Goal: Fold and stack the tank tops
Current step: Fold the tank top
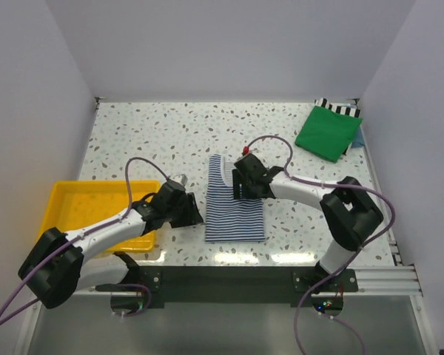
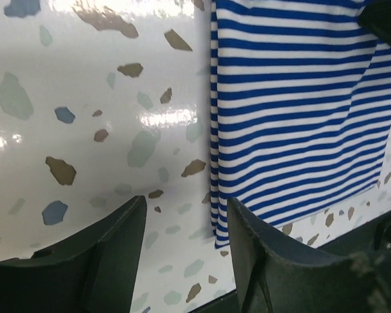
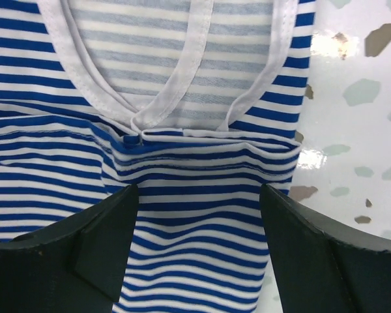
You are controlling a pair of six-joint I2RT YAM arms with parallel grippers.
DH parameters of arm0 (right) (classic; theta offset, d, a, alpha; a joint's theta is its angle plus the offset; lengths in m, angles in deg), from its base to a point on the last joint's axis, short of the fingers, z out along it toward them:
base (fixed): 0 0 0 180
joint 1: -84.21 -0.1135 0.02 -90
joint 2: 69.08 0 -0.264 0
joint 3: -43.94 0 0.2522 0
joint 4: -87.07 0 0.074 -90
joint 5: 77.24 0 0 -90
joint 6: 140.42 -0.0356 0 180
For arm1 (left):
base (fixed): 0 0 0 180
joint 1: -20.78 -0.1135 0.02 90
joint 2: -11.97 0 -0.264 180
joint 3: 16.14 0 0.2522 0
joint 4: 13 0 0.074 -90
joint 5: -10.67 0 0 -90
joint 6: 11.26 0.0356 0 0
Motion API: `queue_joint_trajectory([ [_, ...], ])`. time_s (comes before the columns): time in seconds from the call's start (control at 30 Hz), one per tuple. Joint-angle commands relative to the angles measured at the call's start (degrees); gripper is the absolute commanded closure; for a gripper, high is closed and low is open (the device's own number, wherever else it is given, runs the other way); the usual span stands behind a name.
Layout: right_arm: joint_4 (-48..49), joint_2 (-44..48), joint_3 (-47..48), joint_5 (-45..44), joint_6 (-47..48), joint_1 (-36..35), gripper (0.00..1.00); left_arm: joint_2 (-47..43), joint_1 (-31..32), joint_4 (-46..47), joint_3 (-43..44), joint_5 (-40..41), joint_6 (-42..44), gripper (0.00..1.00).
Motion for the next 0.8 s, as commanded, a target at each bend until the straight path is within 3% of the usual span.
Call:
queue_joint_trajectory([
  [0.0,-3.2,7.0,1.2,-1.3,-3.2,0.3,0.21,-2.6,1.1,-0.2,-1.1,-5.2,1.6,0.42],
  [0.27,-10.3,18.3,-3.9,-2.2,-6.4,0.3,0.2,-1.9,3.6,3.4,-4.5,-12.1,-0.6,0.37],
  [0.5,-12.1,31.7,-18.1,7.4,-13.4,0.4,0.29,0.9,3.8,3.8,-5.3,-13.3,-2.8,0.39],
  [0.77,-5.0,35.0,-29.8,17.7,-21.2,0.4,0.35,1.8,3.9,5.0,-7.5,-11.8,-6.2,0.44],
])
